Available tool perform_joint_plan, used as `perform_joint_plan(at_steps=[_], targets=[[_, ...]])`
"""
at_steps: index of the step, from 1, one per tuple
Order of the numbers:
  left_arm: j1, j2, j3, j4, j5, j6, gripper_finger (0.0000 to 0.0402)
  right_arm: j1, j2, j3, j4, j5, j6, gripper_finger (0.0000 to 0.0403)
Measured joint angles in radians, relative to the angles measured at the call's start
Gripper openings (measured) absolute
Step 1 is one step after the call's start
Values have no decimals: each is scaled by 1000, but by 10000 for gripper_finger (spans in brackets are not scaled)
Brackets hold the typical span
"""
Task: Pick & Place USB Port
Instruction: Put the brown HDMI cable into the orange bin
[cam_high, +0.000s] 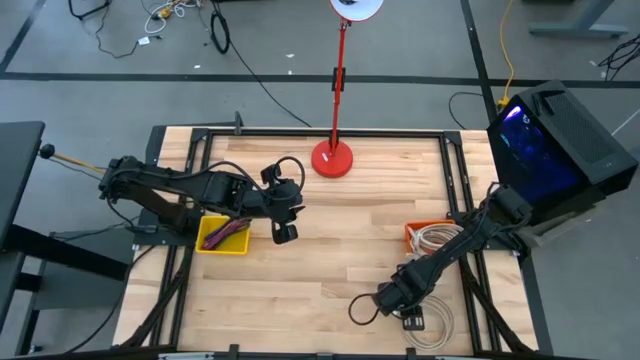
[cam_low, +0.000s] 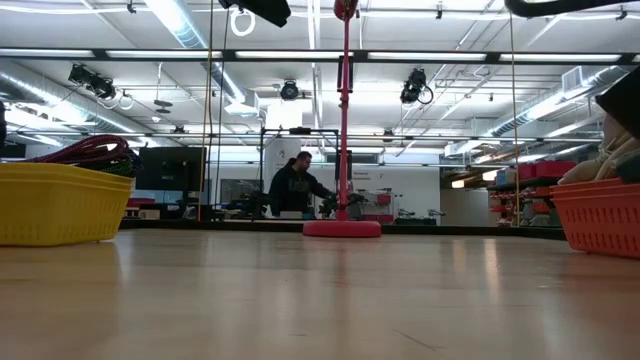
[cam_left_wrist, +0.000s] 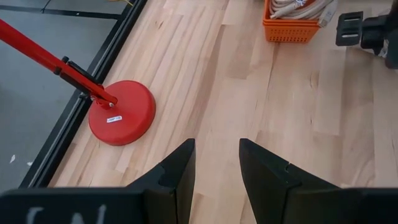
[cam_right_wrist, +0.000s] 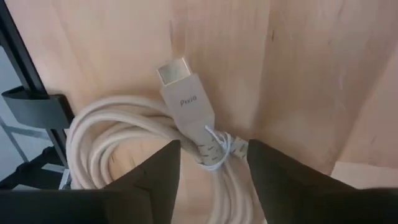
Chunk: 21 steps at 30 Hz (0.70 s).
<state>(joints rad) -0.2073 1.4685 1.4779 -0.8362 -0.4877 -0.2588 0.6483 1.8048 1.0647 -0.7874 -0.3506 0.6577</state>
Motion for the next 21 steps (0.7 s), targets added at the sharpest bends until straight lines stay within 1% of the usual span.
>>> perform_joint_plan(at_steps=[5, 8, 10, 11, 13, 14, 15, 16, 21], targets=[[0, 0, 0, 0, 0, 0, 131, -1, 24, 2, 11, -2, -25, 203], [0, 0, 0, 1, 0, 0, 131, 0, 42, 2, 11, -16, -46, 195], [0, 0, 0, 1, 0, 0, 131, -2, 54, 3, 10, -29, -58, 171], [0, 0, 0, 0, 0, -1, 131, -2, 57, 3, 13, -35, -67, 151], [0, 0, 0, 1, 0, -1, 131, -2, 60, 3, 21, -52, -74, 94], [0, 0, 0, 1, 0, -1, 131, -5, 61, 1, 22, -66, -76, 56], [0, 0, 0, 1, 0, -1, 131, -6, 63, 0, 24, -84, -81, 31], [0, 0, 0, 1, 0, -1, 131, -6, 63, 0, 31, -93, -84, 22], [0, 0, 0, 1, 0, -1, 131, -7, 60, -1, 41, -96, -68, 17]])
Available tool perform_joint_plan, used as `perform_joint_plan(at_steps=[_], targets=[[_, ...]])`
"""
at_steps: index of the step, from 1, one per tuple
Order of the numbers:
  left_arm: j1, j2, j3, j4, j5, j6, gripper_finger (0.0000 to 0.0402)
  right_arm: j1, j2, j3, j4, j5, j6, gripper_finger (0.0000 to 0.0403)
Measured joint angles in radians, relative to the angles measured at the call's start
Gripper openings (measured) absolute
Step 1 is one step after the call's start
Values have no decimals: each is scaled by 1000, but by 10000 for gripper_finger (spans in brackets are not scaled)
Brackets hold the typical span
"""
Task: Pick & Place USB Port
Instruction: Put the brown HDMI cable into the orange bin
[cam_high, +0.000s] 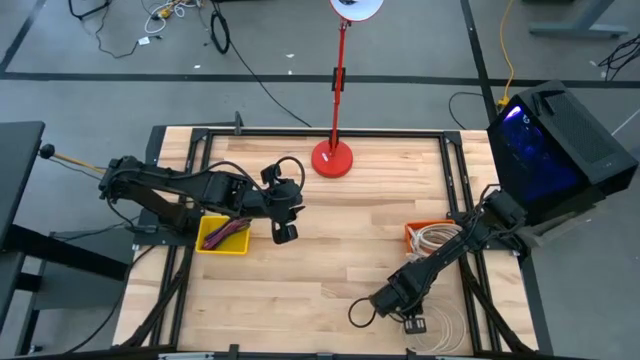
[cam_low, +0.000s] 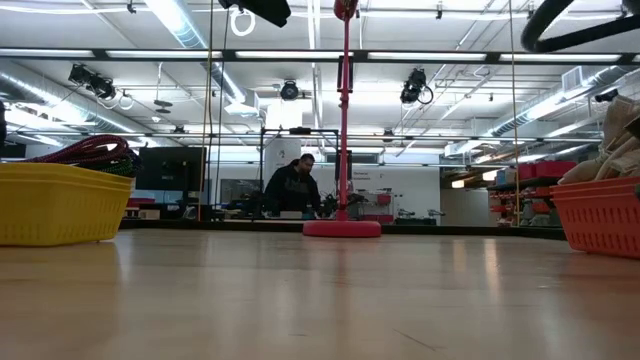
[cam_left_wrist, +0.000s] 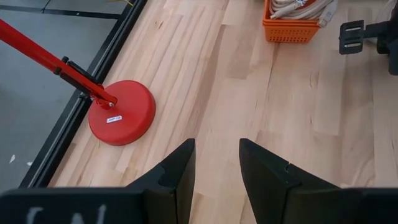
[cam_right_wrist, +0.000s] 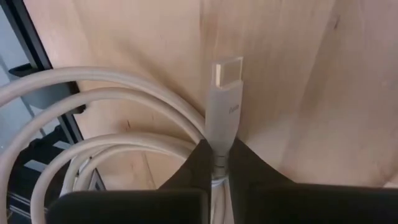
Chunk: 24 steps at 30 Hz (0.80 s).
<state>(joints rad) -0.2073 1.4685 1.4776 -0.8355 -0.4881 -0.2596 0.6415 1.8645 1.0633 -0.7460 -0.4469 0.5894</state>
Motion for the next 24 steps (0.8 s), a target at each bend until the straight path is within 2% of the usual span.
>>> perform_joint_plan(at_steps=[10, 16, 24], targets=[[1, 0, 0, 15, -6, 1, 131, -78, -132, 10, 0, 99, 18, 16], [1, 0, 0, 22, -6, 0, 131, -143, -241, 43, -111, 161, -29, 16], [1, 0, 0, 25, -7, 0, 131, -238, -427, 102, -191, 182, -51, 16]])
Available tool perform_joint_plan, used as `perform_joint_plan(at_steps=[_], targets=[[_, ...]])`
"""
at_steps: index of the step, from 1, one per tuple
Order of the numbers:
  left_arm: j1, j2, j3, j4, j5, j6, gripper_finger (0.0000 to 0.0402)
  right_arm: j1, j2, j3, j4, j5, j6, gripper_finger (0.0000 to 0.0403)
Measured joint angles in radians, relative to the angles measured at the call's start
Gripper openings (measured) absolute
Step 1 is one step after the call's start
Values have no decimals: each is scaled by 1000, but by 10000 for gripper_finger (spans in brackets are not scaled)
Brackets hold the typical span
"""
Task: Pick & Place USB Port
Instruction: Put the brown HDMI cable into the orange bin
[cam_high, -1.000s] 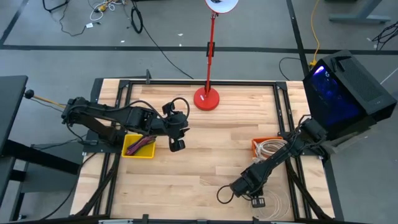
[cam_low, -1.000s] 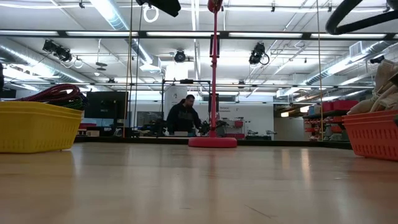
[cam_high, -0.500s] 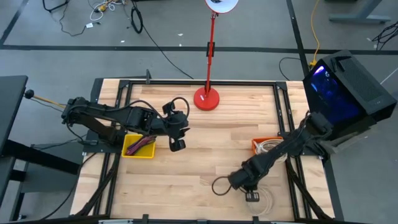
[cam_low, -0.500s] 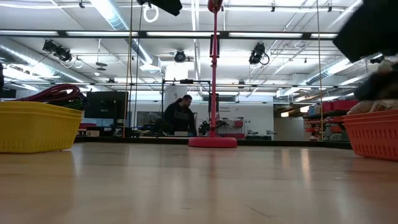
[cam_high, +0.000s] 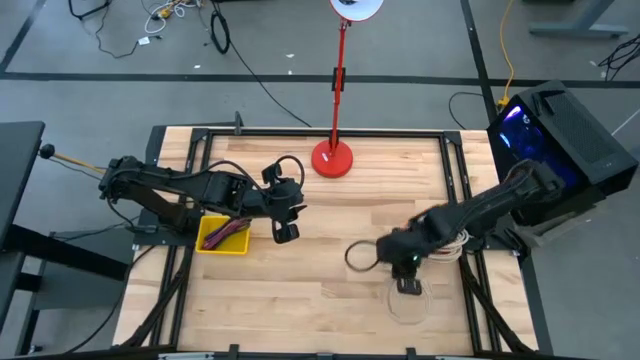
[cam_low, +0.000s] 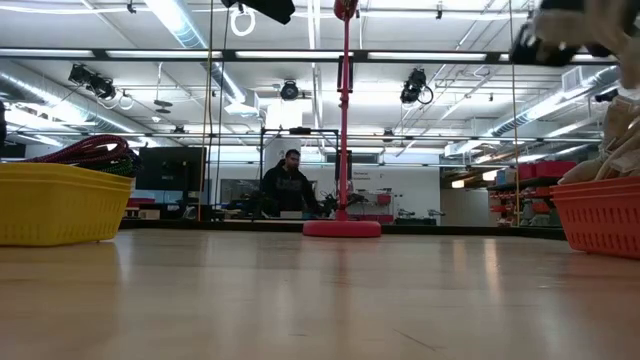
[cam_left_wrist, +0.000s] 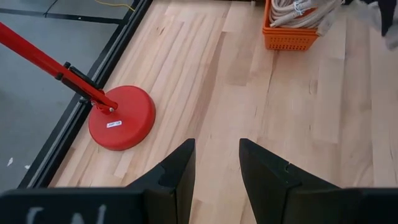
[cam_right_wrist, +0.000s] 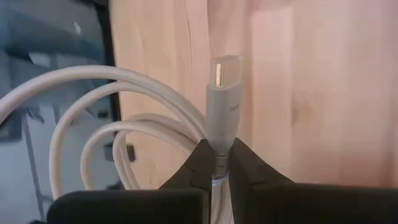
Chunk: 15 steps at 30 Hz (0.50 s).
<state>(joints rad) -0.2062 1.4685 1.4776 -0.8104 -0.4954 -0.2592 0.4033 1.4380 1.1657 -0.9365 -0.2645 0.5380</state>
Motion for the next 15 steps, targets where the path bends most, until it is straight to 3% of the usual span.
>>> perform_joint_plan(at_steps=[10, 15], targets=[[0, 0, 0, 20, -1, 3, 131, -182, -207, 183, -339, 259, -64, 16], [0, 0, 0, 23, 1, 0, 131, -311, -307, 207, -347, 289, -76, 16]])
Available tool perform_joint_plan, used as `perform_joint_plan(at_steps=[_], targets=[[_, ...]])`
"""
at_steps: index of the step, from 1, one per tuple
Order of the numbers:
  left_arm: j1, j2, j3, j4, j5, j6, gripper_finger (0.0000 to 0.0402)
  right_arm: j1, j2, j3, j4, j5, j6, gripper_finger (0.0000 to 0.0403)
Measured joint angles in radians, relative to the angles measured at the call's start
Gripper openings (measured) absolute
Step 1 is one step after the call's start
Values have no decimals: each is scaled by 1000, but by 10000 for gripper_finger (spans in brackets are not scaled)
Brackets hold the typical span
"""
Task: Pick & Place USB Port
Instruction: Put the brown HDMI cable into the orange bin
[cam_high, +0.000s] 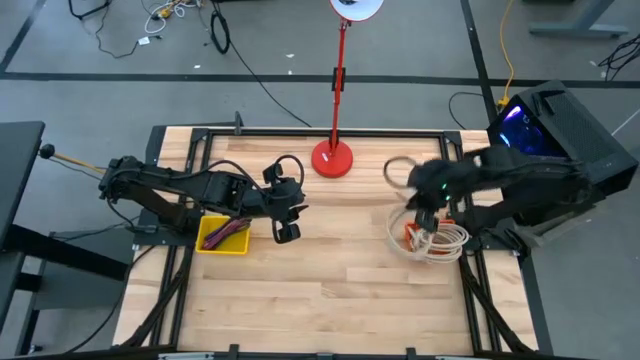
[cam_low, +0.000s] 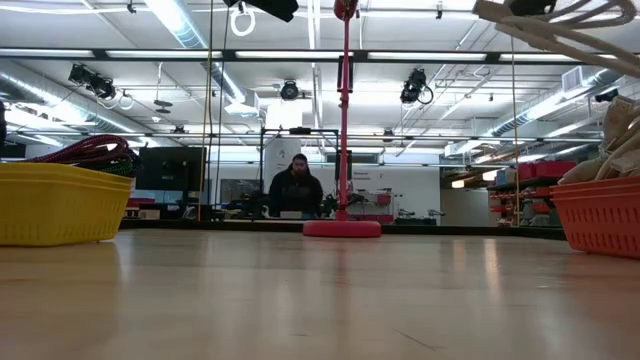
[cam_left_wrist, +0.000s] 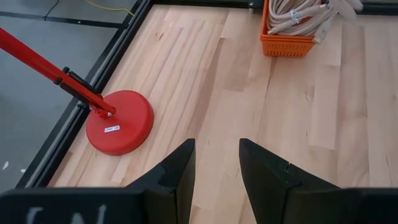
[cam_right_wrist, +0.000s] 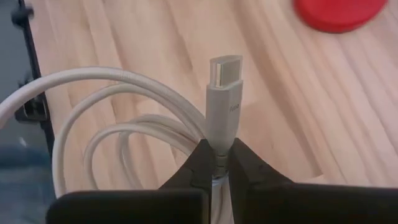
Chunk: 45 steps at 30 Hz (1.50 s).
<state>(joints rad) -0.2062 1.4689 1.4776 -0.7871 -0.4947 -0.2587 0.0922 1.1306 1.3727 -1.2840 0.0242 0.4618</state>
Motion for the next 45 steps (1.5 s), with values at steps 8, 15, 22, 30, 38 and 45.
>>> perform_joint_plan(at_steps=[8, 15, 22, 30, 38, 45], targets=[[0, 0, 0, 0, 2, 0, 131, -179, -48, 0, -179, -68, -3, 16], [0, 0, 0, 4, 1, 0, 131, -276, -48, 0, -263, -115, -38, 16], [0, 0, 0, 4, -7, 0, 131, -389, -48, -7, -286, -174, -104, 16], [0, 0, 0, 4, -9, 0, 131, -499, -48, -179, -287, -253, -199, 16], [0, 0, 0, 4, -9, 0, 131, -581, -48, -371, -288, -349, -322, 16], [0, 0, 0, 4, -23, 0, 131, -650, -48, -425, -286, -378, -405, 16]])
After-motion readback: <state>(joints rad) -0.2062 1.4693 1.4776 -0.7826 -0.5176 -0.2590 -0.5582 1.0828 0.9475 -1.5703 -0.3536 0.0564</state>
